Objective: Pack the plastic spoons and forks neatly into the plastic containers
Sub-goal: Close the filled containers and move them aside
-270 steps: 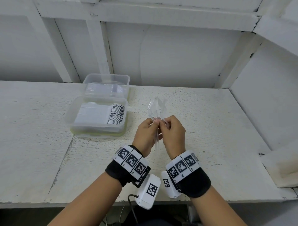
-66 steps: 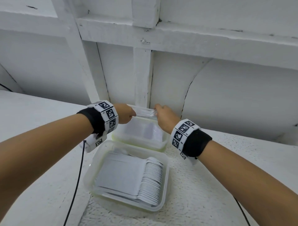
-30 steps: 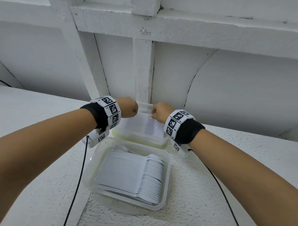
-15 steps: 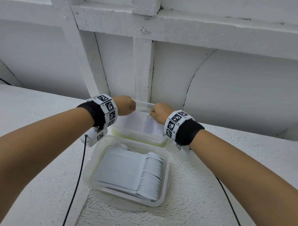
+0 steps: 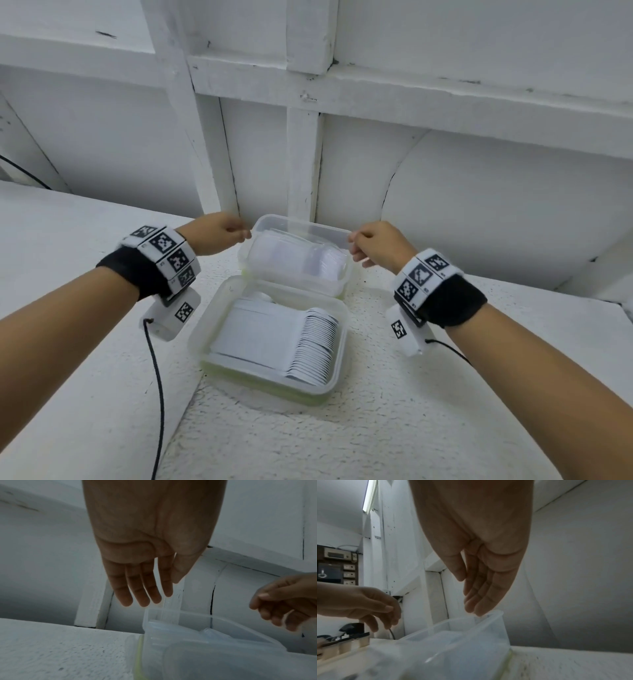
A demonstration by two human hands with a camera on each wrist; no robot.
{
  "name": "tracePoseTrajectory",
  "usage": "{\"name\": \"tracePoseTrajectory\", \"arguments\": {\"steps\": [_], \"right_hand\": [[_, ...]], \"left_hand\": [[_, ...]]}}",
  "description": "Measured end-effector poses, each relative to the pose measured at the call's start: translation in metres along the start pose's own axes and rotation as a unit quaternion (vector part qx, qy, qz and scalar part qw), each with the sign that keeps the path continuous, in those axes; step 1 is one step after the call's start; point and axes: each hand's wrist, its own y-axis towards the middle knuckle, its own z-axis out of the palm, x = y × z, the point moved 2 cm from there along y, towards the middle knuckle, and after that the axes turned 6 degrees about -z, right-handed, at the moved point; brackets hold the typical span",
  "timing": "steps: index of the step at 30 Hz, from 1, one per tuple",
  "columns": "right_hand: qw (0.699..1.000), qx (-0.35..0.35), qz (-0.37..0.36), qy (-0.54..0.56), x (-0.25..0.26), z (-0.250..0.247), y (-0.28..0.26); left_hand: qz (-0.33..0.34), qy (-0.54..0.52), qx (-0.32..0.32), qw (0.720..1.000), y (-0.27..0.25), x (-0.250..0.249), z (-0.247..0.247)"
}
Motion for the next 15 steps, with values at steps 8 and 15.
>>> {"name": "tracePoseTrajectory", "arguments": {"steps": [8,15], "right_hand": [[0.991,0.103,0.087,0.002,-0.021,0.048,-0.104],[0.972,0.042,0.135,0.187,-0.032,0.067,-0.129]], "left_hand": [[-0.154,0.014,0.059,0.986,-0.067,0.029,0.039],[-0.174,-0.137,-0.067,0.973,-0.093,0.030,0.072]]}}
